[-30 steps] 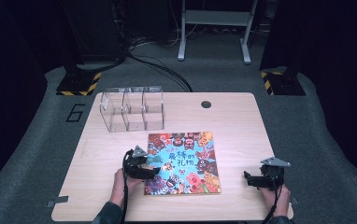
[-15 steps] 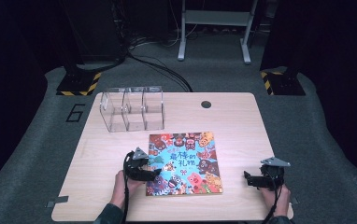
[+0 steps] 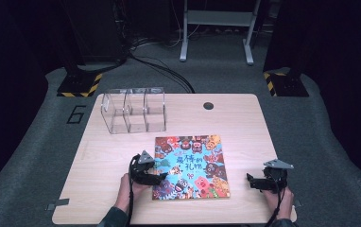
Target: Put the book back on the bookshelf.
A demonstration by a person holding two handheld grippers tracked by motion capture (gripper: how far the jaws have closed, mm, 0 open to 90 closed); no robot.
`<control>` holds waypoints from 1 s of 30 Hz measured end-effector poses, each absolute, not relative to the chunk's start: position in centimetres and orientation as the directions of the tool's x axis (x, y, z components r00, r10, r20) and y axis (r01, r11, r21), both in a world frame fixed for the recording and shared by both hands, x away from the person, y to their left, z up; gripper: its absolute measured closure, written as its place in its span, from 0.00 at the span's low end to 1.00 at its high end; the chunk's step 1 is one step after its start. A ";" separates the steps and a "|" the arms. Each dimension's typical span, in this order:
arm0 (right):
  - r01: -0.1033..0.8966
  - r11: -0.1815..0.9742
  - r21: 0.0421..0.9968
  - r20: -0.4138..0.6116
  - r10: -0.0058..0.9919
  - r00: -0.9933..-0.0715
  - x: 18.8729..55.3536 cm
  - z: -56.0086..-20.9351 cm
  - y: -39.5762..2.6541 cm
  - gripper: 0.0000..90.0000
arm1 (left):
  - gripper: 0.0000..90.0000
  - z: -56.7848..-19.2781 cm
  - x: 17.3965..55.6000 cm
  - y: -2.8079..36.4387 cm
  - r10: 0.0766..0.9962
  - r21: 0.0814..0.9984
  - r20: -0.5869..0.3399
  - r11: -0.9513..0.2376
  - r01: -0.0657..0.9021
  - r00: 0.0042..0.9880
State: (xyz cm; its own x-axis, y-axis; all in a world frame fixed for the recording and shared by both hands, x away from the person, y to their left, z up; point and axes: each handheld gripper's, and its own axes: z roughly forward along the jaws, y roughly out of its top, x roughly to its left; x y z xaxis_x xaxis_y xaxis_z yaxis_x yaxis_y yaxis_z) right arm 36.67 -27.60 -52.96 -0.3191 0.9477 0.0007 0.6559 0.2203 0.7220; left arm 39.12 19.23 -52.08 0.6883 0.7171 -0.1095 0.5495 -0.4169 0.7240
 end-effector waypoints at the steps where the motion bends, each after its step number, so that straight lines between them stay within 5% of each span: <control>1: 0.657 0.218 0.721 0.002 0.948 -0.317 36.7 -53.0 -27.6 0.02 | 0.28 -52.1 39.1 19.1 0.717 0.726 -0.104 -0.419 0.546 0.689; 18: 0.655 0.218 0.724 0.005 0.947 -0.322 36.7 -52.8 -27.5 0.07 | 0.23 -52.1 39.0 18.3 0.696 0.719 -0.134 -0.422 0.552 0.706; 19: 0.652 0.223 0.724 0.003 0.945 -0.326 36.7 -52.7 -27.5 0.09 | 0.17 -52.0 38.9 18.2 0.700 0.722 -0.137 -0.414 0.555 0.701; 30: 0.655 0.237 0.718 0.099 0.896 -0.432 38.2 -49.9 -23.6 0.16 | 0.14 -52.1 38.8 21.3 0.812 0.730 -0.066 -0.357 0.583 0.580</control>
State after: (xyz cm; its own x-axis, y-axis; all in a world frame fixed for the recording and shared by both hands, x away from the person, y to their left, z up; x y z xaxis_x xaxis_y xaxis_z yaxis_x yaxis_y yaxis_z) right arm 38.22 -23.64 -49.91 -0.4322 0.8964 0.0986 0.6550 0.2369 0.7175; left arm 38.78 21.26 -52.11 0.5801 0.8119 -0.0658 0.5830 -0.3575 0.7296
